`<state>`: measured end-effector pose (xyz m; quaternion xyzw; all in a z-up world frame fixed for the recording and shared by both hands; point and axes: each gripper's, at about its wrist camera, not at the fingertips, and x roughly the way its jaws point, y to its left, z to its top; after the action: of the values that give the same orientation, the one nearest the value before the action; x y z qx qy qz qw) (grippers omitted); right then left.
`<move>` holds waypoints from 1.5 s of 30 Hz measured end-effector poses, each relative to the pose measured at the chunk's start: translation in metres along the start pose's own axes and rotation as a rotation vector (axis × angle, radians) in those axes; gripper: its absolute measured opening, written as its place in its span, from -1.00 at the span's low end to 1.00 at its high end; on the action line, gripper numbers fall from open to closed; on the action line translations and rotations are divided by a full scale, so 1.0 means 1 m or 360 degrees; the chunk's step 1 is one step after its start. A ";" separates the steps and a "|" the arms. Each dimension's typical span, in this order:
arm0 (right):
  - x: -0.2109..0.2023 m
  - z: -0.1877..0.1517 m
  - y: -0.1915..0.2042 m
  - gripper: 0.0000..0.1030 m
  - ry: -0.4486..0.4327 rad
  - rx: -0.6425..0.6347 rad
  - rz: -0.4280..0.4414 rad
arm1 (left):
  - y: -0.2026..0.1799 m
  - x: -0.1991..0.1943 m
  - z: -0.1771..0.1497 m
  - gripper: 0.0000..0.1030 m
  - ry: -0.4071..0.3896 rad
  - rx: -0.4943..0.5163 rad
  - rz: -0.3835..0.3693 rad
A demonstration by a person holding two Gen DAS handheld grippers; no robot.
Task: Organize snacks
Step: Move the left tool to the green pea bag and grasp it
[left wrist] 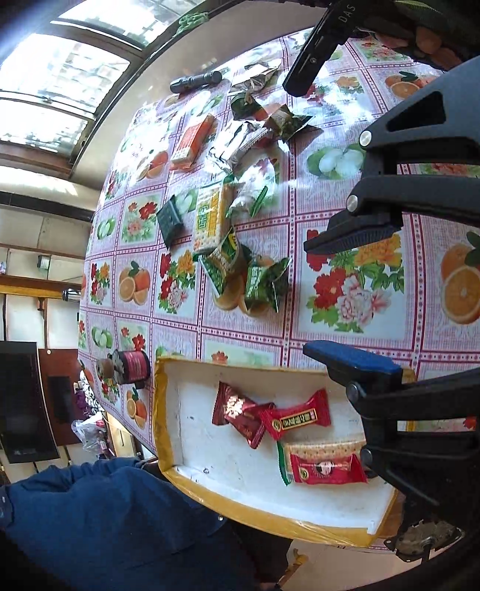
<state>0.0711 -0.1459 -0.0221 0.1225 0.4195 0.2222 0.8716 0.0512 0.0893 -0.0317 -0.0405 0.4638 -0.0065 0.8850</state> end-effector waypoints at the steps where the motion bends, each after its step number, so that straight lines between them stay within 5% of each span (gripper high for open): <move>1: -0.005 -0.001 -0.009 0.00 -0.0008 0.0026 -0.0021 | -0.004 0.002 0.000 -0.07 0.0007 0.0008 -0.0010; 12: -0.029 -0.007 -0.067 0.15 -0.0042 0.0163 -0.0153 | -0.031 0.028 0.008 -0.07 0.0083 0.0072 -0.0040; 19: -0.001 -0.003 -0.050 0.33 0.0039 0.0070 -0.0179 | -0.031 0.048 0.022 -0.04 0.0134 0.0073 -0.0045; 33: 0.051 0.013 -0.032 0.36 0.0122 -0.0141 -0.0476 | -0.023 0.089 0.037 0.12 0.0202 0.0100 0.0034; 38: 0.062 0.014 -0.037 0.36 0.0137 -0.0181 -0.0541 | -0.025 0.095 0.040 0.10 0.0191 0.0124 0.0036; 45: 0.056 0.015 -0.044 0.01 0.0119 -0.0186 -0.0535 | -0.023 0.099 0.048 -0.12 0.0184 0.0111 -0.0038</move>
<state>0.1262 -0.1570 -0.0679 -0.0085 0.4524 0.1018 0.8859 0.1470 0.0647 -0.0838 -0.0146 0.5130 -0.0355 0.8575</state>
